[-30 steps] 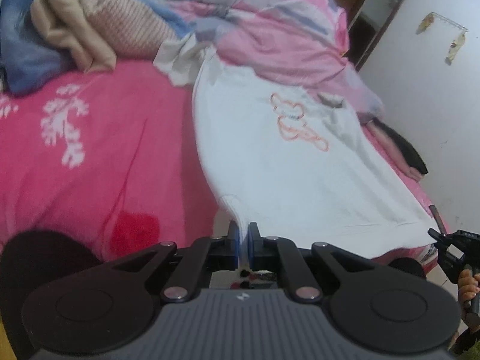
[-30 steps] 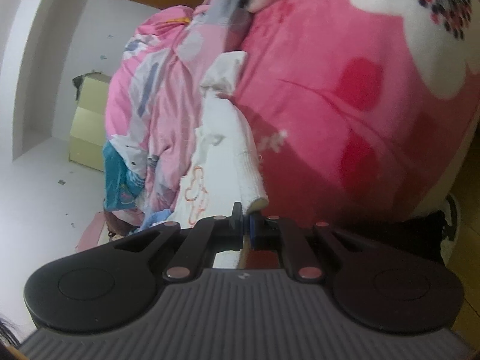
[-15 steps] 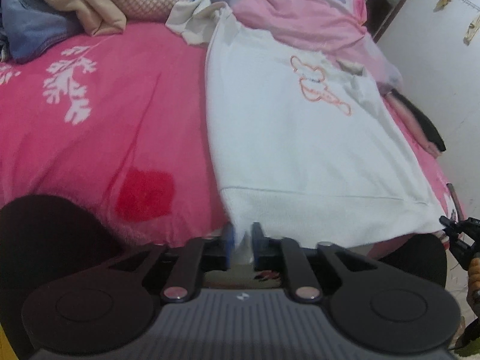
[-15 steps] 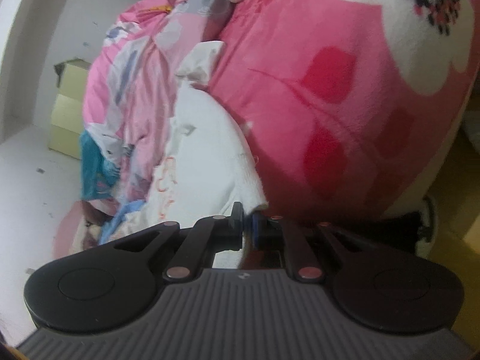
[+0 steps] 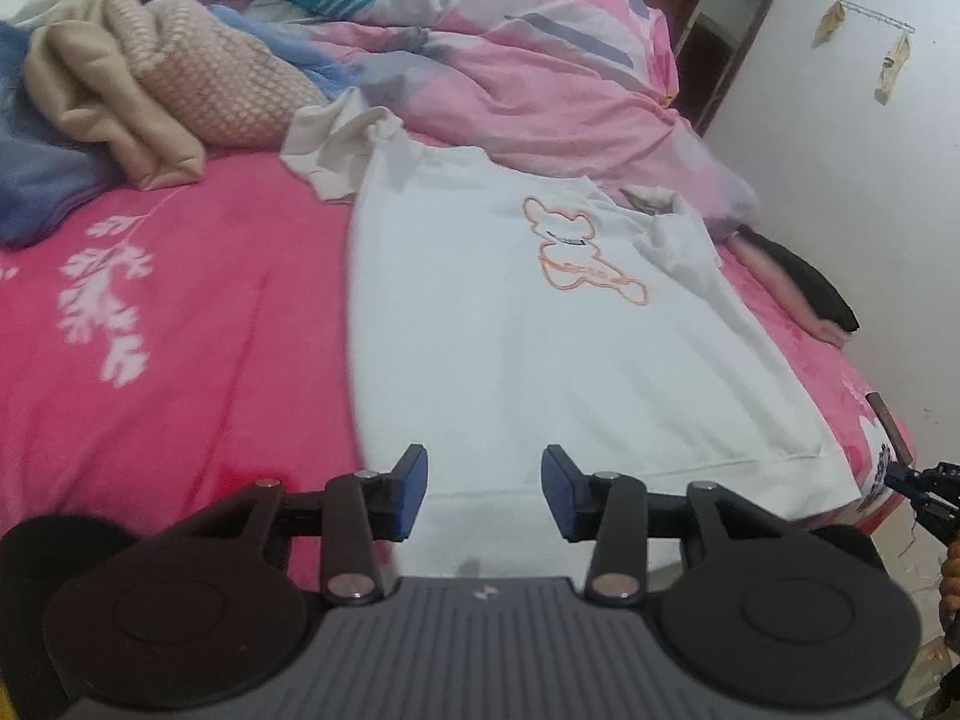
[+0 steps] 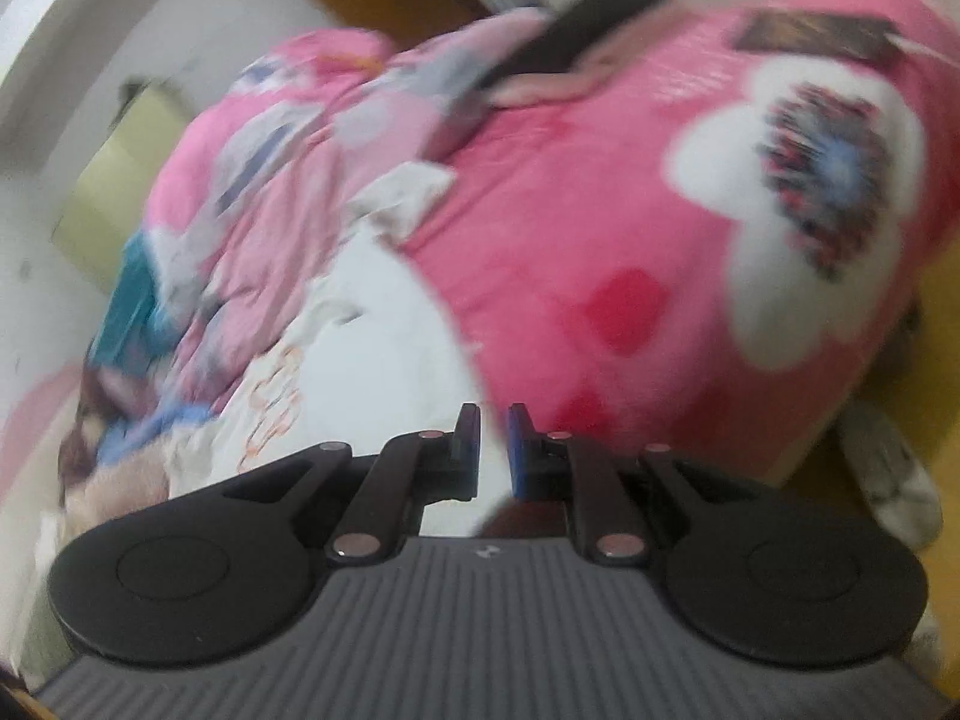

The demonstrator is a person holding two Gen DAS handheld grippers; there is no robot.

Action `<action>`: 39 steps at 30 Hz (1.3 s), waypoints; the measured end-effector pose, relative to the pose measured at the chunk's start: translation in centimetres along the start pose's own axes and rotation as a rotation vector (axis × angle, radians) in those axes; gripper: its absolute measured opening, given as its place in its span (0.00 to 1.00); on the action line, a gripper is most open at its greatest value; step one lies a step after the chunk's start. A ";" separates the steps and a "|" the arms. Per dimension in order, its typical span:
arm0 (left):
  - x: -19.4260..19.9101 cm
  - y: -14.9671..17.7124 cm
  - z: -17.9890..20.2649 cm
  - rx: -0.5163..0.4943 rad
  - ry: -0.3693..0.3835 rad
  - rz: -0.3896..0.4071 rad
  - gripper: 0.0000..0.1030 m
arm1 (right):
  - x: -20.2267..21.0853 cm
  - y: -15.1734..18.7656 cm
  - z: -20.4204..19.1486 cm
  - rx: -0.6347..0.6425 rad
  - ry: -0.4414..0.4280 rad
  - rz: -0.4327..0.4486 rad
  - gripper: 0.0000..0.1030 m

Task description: Fold clothes

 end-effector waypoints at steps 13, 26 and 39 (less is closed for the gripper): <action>-7.1 1.0 1.6 -0.029 0.008 -0.065 0.44 | -4.1 6.7 -11.3 0.349 -0.184 -0.158 0.09; -6.5 2.4 0.2 -0.056 0.068 -0.009 0.44 | -1.4 9.5 -12.2 0.481 -0.136 -0.194 0.09; -3.6 -1.1 -2.7 0.074 0.155 0.145 0.46 | -5.8 11.5 -21.0 0.639 -0.275 -0.116 0.06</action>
Point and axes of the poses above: each gripper's, at about its wrist camera, not at the fingertips, and x roughly against the way its jaws point, z to its right, y to its underside, the point moved 5 cm from there along -x, roughly the way its jaws point, and after that the axes turned 15 degrees about y, right-handed, at the moved point
